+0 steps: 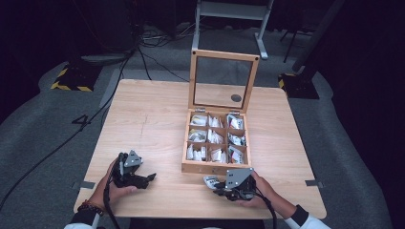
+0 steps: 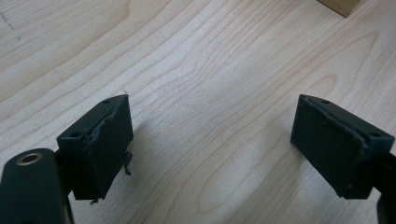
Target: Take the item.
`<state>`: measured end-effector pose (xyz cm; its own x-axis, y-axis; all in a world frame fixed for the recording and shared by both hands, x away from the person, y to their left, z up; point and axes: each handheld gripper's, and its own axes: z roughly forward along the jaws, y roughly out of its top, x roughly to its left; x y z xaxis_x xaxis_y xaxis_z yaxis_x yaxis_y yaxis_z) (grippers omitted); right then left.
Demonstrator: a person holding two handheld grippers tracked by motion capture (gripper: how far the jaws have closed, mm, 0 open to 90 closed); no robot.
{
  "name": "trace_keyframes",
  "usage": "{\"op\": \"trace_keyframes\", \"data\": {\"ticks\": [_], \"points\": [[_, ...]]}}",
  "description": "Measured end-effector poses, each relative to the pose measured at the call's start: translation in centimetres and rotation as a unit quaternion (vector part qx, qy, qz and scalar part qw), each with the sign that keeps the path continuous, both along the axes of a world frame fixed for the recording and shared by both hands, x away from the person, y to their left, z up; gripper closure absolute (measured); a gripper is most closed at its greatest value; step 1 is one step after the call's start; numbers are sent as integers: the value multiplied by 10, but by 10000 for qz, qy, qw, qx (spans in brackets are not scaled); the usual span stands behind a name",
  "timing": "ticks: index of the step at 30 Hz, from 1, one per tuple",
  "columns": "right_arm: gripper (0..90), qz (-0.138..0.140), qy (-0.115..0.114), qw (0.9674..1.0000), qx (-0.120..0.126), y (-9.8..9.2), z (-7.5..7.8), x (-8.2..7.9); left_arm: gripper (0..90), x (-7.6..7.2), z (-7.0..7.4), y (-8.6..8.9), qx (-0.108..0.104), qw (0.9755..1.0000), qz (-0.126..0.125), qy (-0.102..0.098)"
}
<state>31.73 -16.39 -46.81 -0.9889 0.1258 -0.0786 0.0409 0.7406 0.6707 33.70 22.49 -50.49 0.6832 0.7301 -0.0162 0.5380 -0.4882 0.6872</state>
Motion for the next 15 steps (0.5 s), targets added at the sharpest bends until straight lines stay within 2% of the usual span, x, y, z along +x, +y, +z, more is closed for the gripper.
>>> {"op": "trace_keyframes", "data": {"ticks": [3,4,6,11,15], "points": [[684,43,73,10000,44,0,-1,0,133,0,0,0,-8,10000,13,5],[634,108,103,9999,78,0,-1,-1,133,0,0,0,0,10000,8,1],[626,102,121,9999,66,1,-1,-2,133,0,0,0,-2,10000,11,2],[537,163,203,9997,40,2,-4,-3,133,0,0,0,-2,10000,10,3],[456,199,327,9992,131,3,-4,-3,133,0,0,0,-2,10000,11,2]]}}
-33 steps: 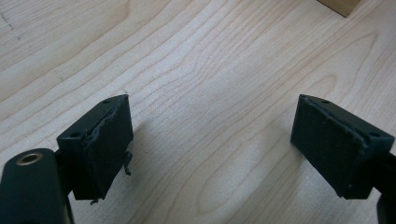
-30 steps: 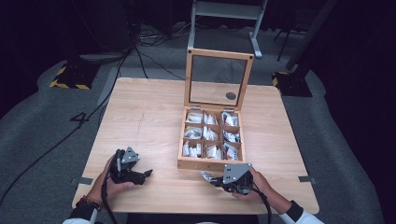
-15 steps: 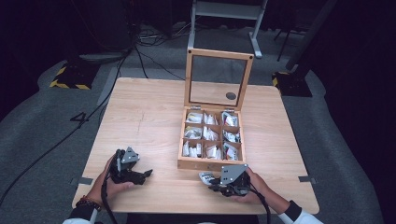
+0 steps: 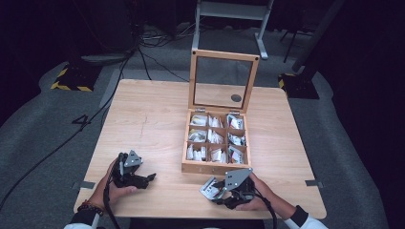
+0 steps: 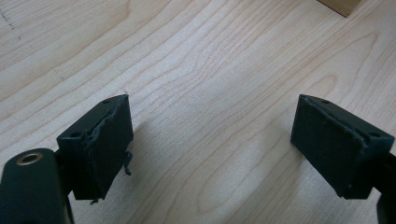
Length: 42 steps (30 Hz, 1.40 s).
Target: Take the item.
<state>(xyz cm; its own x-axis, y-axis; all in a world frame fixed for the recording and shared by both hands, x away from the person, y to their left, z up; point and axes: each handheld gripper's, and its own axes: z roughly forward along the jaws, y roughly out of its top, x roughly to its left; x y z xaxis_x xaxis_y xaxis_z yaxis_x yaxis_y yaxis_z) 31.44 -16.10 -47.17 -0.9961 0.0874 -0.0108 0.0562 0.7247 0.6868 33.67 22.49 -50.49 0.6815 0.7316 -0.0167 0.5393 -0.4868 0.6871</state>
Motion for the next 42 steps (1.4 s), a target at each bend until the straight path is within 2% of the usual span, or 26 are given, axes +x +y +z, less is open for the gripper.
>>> {"op": "trace_keyframes", "data": {"ticks": [4,5,11,15,26,30,31,32,33,34,35,36,37,38,39,40,42], "points": [[391,-25,89,9999,108,1,1,-2,132,0,0,0,-1,10000,0,1],[347,-73,95,9998,157,1,2,-2,133,0,0,0,0,10000,0,0],[296,-253,6,9993,281,-1,8,-2,132,0,0,0,0,10000,-1,1],[305,-355,-143,9985,386,-5,15,-2,133,0,0,0,0,10000,-1,2],[334,-589,-314,9962,568,-13,26,2,134,-1,0,0,-7,10000,45,-3],[349,-659,-471,9946,650,-17,34,4,134,-1,0,-1,14,10000,68,5],[351,-735,-520,9932,734,-20,40,5,133,-1,0,-1,2,10000,85,-2],[351,-735,-520,9932,734,-20,40,5,132,-1,0,-1,2,10000,85,-2],[350,-846,-618,9912,811,-25,47,8,127,0,0,-1,1,10000,83,0],[350,-846,-618,9912,811,-25,47,8,127,0,0,-1,-2,10000,78,17],[347,-987,-693,9885,912,-31,54,11,111,1,0,-1,-3,10000,77,37],[347,-987,-693,9885,912,-31,54,11,111,2,0,-1,17,10000,57,20],[344,-1179,-775,9851,983,-38,61,16,102,4,0,-1,23,10000,-4,31],[344,-1179,-775,9851,983,-38,61,16,91,4,0,-1,23,10000,-4,31],[339,-1371,-837,9811,1080,-47,66,22,81,5,0,0,39,10000,-48,58],[339,-1371,-837,9811,1080,-47,66,22,81,7,0,0,53,9999,-85,65],[339,-1576,-910,9771,1103,-56,71,29,53,11,-1,1,87,9998,-141,77]]}}
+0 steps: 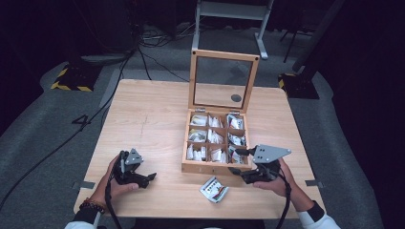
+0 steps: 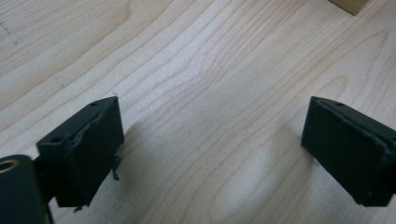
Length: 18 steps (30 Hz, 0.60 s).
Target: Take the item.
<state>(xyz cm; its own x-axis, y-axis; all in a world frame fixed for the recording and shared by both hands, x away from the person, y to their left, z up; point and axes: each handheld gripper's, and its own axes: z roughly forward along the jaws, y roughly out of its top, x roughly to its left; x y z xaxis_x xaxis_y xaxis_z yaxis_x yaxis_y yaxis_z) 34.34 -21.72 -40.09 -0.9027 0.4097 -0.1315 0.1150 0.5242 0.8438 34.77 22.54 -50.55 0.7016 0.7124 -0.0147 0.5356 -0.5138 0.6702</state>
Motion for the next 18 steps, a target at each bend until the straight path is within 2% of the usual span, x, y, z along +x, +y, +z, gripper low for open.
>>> {"op": "trace_keyframes", "data": {"ticks": [4,5,6,8,10,11,12,13,14,15,18], "points": [[339,-405,-54,9991,80,-19,5,13,19,8,0,0,20,9999,-97,32],[339,-564,-2,9983,117,-28,5,21,20,10,0,0,20,9999,-152,42],[339,-564,-2,9983,117,-28,5,21,20,10,0,0,20,9999,-152,42],[334,-753,-5,9971,86,-35,5,28,26,13,1,1,33,9998,-194,37],[331,-898,57,9959,98,-41,4,35,46,16,1,2,14,9998,-208,29],[324,-1043,70,9945,96,-46,3,42,83,20,2,1,-41,9998,-199,50],[324,-1043,70,9945,96,-46,3,42,122,20,2,1,-41,9998,-199,50],[320,-1103,88,9938,114,-48,3,46,122,22,4,1,-6,9998,-187,11],[318,-1157,92,9932,116,-51,3,49,178,24,5,1,42,9998,-191,-45],[311,-1244,80,9922,54,-54,3,57,156,29,9,-1,232,9995,-230,45],[303,-1327,101,9911,-56,-58,5,65,184,34,15,-1,197,9996,-206,81]]}}
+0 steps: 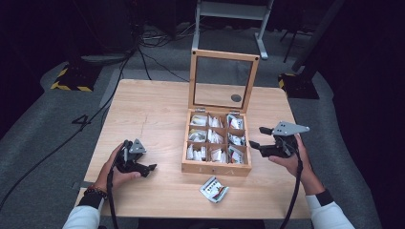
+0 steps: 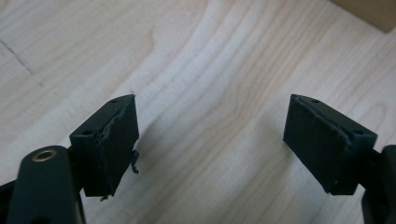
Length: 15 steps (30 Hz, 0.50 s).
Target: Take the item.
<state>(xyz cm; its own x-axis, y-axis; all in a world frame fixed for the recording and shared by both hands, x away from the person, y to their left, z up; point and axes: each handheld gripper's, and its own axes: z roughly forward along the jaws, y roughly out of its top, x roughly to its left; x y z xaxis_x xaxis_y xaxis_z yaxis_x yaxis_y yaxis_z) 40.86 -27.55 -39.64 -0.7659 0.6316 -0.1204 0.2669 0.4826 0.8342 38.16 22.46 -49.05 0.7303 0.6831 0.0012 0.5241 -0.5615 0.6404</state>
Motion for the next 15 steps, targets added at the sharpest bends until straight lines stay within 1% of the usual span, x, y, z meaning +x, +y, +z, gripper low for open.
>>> {"op": "trace_keyframes", "data": {"ticks": [1,2,3,4,5,7,8,9,10,11,12,13,15], "points": [[310,-64,-23,10000,4,-2,0,4,168,3,3,1,-65,10000,15,11],[316,-125,-24,9999,48,-5,1,8,160,5,6,1,-108,9999,53,-53],[315,-214,12,9997,80,-9,2,15,167,7,9,1,-98,9998,85,-137],[315,-214,12,9997,80,-9,2,15,167,9,12,2,-136,9997,104,-167],[319,-291,-20,9995,108,-11,3,21,166,12,14,2,-183,9995,138,-205],[318,-321,4,9994,133,-12,4,24,166,18,20,1,-218,9991,186,-307],[318,-356,-10,9992,152,-13,5,26,161,21,22,1,-252,9990,206,-307],[318,-386,-43,9991,186,-13,6,29,163,24,24,0,-285,9986,244,-359],[320,-425,-51,9988,233,-14,7,32,165,26,25,-1,-222,9978,307,-542],[320,-494,-64,9984,269,-14,7,37,160,29,26,-2,-159,9972,365,-630],[320,-494,-64,9984,269,-14,7,37,160,34,28,-4,-225,9976,383,-536],[320,-528,-47,9982,282,-14,8,41,165,38,31,-5,-274,9972,387,-573],[321,-591,-92,9979,238,-13,9,46,160,44,37,-10,-371,9965,375,-645]]}}
